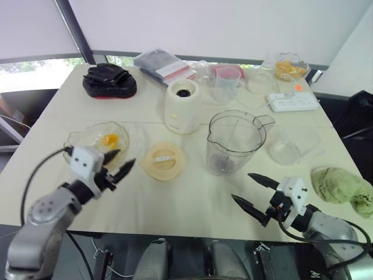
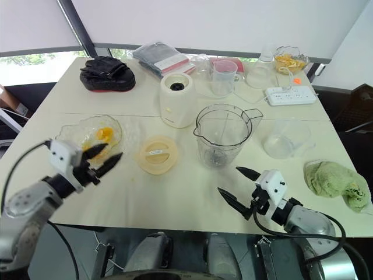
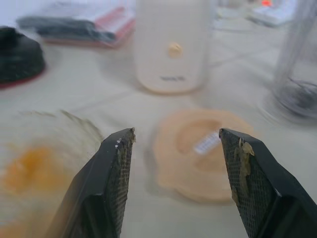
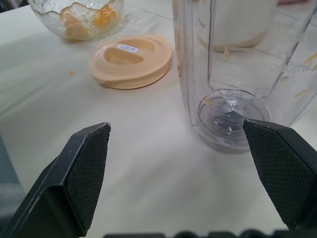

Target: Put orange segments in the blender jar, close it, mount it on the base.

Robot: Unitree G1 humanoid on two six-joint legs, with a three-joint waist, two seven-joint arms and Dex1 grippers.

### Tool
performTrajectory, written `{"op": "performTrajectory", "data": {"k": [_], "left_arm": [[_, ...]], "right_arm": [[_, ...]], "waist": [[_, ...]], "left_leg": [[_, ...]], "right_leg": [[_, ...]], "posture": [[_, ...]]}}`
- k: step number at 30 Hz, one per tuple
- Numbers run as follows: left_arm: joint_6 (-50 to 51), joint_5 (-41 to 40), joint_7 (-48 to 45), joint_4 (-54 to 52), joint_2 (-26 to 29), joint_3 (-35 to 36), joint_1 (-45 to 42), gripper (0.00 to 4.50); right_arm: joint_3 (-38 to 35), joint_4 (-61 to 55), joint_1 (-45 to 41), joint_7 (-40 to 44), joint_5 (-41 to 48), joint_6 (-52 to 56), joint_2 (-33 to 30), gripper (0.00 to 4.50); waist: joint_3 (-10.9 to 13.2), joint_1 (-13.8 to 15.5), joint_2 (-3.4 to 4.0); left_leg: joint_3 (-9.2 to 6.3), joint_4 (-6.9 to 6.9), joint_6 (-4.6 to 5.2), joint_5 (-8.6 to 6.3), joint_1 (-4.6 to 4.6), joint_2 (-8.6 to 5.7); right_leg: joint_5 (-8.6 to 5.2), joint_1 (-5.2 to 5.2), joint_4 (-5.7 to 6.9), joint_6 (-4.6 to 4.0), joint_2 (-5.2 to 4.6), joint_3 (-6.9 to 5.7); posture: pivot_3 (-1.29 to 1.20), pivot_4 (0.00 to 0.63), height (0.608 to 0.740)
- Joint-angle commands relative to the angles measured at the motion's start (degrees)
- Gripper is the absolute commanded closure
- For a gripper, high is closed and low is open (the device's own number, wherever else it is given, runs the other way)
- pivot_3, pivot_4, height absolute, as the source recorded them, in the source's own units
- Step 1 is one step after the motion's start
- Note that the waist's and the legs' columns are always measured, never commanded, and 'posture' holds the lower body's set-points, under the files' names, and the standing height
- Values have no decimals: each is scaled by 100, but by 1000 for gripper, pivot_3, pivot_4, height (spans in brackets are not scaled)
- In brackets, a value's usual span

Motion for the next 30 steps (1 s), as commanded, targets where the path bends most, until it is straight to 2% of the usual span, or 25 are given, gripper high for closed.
{"op": "performTrajectory", "data": {"k": [1, 5, 13, 17, 22, 30], "left_arm": [[403, -167, 203, 449, 281, 423, -589, 1651], [738, 91, 419, 1253, 551, 385, -1202, 1651], [673, 1324, 828, 2948, 900, -455, -2264, 1651], [814, 1561, 981, 3844, 695, -671, -2924, 1651], [879, 1713, 1150, 4567, 345, -738, -3265, 1651], [1095, 1808, 1393, 5066, -65, -731, -3519, 1651]], "right_arm": [[69, -10, 31, -95, -92, -251, 148, 48], [191, -19, 49, -181, -194, -315, 256, 48], [257, 5, 45, -256, -264, -372, 293, 48], [245, -1, 34, -248, -269, -359, 247, 48], [180, -38, 45, -153, -231, -289, 83, 48], [78, -36, -63, -129, -167, -180, -64, 48]], "waist": [[1, -8, 1], [2, -42, 1], [4, -13, -2], [4, -4, -4], [4, -24, -5], [4, -25, -11]], "left_leg": [[0, -1, 0, 0, -1, 0], [0, -4, 0, 0, -2, -2], [0, -9, -2, 1, -3, -3], [0, -9, -2, 1, -5, -4], [1, -9, -3, 1, -8, -4], [0, -3, -5, 3, -9, -4]], "right_leg": [[0, 0, 0, 1, 0, 0], [1, -7, 1, 2, -1, 0], [2, -17, 8, 3, -2, -1], [2, -20, 12, 4, -2, -2], [3, -25, 15, 5, -2, -2], [3, -26, 23, 5, -2, -3]], "posture": [[0, 150, 740], [0, 150, 740], [0, 150, 740], [0, 150, 740], [0, 150, 740], [0, 150, 740]]}}
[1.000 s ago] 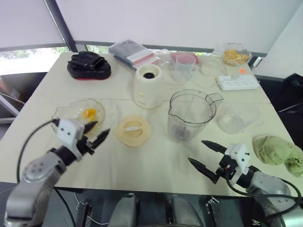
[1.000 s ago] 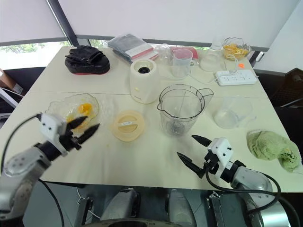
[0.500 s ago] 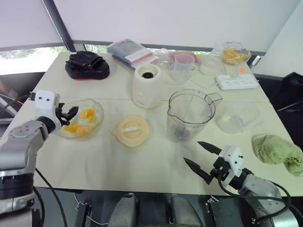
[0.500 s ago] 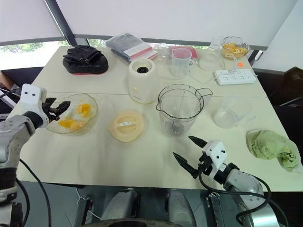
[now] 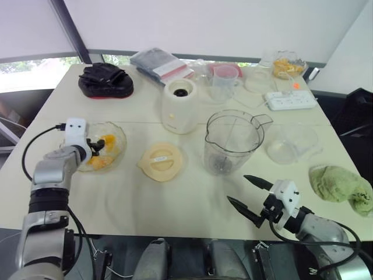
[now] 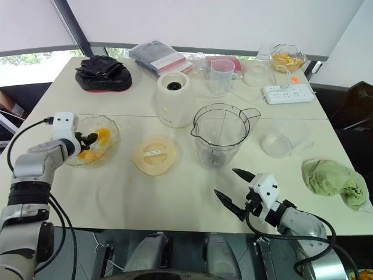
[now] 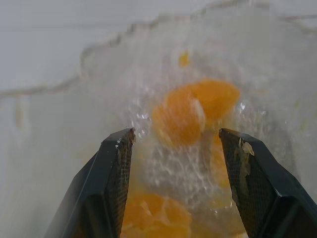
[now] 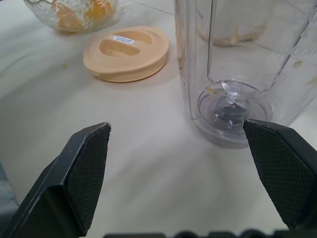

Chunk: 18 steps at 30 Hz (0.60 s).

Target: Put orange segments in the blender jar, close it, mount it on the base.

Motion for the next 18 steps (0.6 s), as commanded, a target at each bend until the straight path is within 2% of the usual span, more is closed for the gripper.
{"op": "performTrajectory", "data": {"k": [1, 10, 18], "left_arm": [[-57, 122, 102, 23, -6, 40, -159, 1651], [-343, 180, 429, 726, -299, 172, -534, 1651], [-1173, 305, 633, 2055, -381, 187, -1068, 1651]], "right_arm": [[-122, -152, 0, 12, 97, 33, -62, 48], [-119, -209, -19, -21, 64, 100, -91, 48], [-149, -251, -39, -82, 47, 140, -94, 48]], "waist": [[0, 3, 0], [0, 22, -4], [0, 20, -6]], "left_leg": [[0, 0, 0, 0, 0, 0], [0, 5, -2, 1, -1, 0], [0, 6, -15, 8, -1, -1]], "right_leg": [[0, 0, 0, 0, 0, 0], [0, 1, 3, 1, 0, -1], [1, -1, 5, 2, 0, -3]], "posture": [[0, 150, 740], [0, 150, 740], [0, 150, 740]]}}
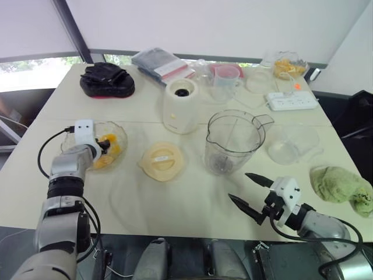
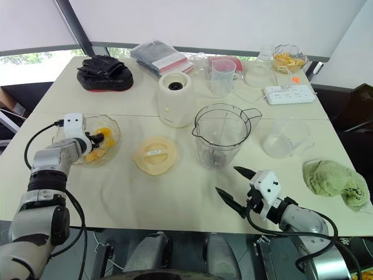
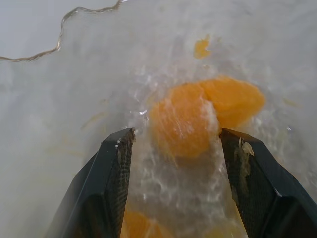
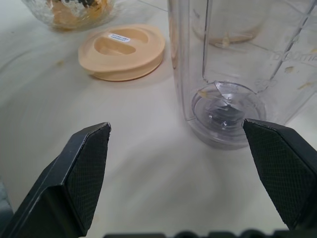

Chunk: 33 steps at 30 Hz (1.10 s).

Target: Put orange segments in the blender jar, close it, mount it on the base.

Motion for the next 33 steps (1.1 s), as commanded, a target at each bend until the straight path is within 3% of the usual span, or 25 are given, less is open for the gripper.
{"op": "performTrajectory", "data": {"k": [1, 16, 30, 33], "left_arm": [[-440, 142, 12, 444, 68, 31, -307, 1651], [-1128, 733, -536, 2201, 123, -457, -1398, 1651], [-789, 607, -468, 2432, 59, -237, -1437, 1651], [-665, 587, -457, 2386, 51, -179, -1389, 2487]], "right_arm": [[-111, -229, 23, -26, 33, -42, -31, 48], [-27, -213, -55, -155, -54, -77, 10, 48], [0, -214, -33, -242, -150, -133, 76, 48], [20, -184, -59, -244, -164, -139, 80, 0]], "waist": [[1, 2, -2], [4, 1, -14], [3, 2, -14], [3, 0, -14]], "left_leg": [[0, 0, -18, 10, 0, 0], [0, 4, -19, 11, -2, -4], [0, 8, -19, 11, -1, -4], [0, 8, -19, 11, 0, -4]], "right_leg": [[0, 0, 0, 0, 0, -1], [1, -2, 9, 2, 1, -4], [1, -2, 16, 2, 0, -4], [1, -2, 17, 1, 0, -4]], "posture": [[0, 150, 740], [0, 150, 740], [0, 150, 740], [0, 150, 740]]}}
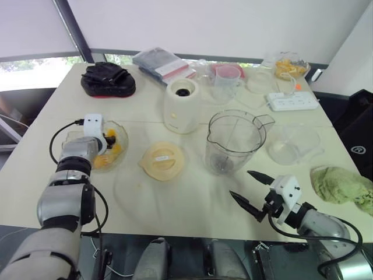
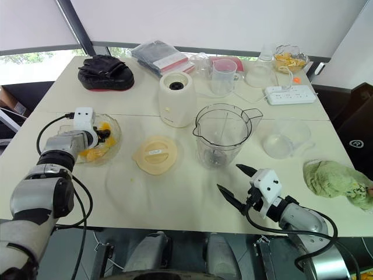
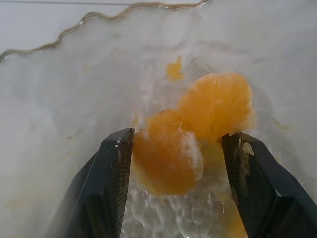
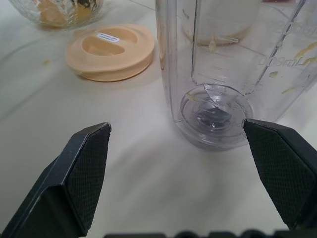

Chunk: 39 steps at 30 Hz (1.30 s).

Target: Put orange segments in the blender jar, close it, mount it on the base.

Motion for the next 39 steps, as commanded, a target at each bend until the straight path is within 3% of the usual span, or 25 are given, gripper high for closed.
{"op": "performTrajectory", "data": {"k": [1, 4, 16, 28, 39], "left_arm": [[138, -61, 33, -59, 41, 87, 33, 3065], [198, -47, 52, -95, 63, 109, 61, 4467], [292, 47, -92, -326, 61, 19, 179, 4467], [440, 36, -116, -1207, -21, -35, 764, 4467], [202, -1418, -598, -4010, -283, 1152, 2204, 4467]], "right_arm": [[16, -156, -27, -16, -6, -122, 52, 0], [55, -115, -56, -13, -31, -133, 68, 0], [100, -112, -71, -5, -37, -118, 74, 0], [123, -69, -80, -2, -67, -131, 92, 0], [148, 59, -168, 81, -62, -142, 59, 0]], "waist": [[0, 1, 0], [-1, 3, -1], [-1, -2, 0], [-3, -15, 1], [-3, -30, -2]], "left_leg": [[0, 0, 0, 0, 0, 0], [0, 3, 0, 0, 1, 0], [0, 3, -2, 1, 1, 0], [0, 3, -2, 1, 2, 0], [0, 3, -4, 2, -1, 2]], "right_leg": [[0, 0, 2, 0, 0, 0], [0, 0, 5, 0, 0, 0], [0, -1, 8, 0, 0, 0], [0, -1, 9, 0, -1, 2], [0, -3, 8, 0, -3, 3]], "posture": [[0, 150, 740], [0, 150, 740], [0, 150, 740], [0, 150, 740], [0, 150, 740]]}}
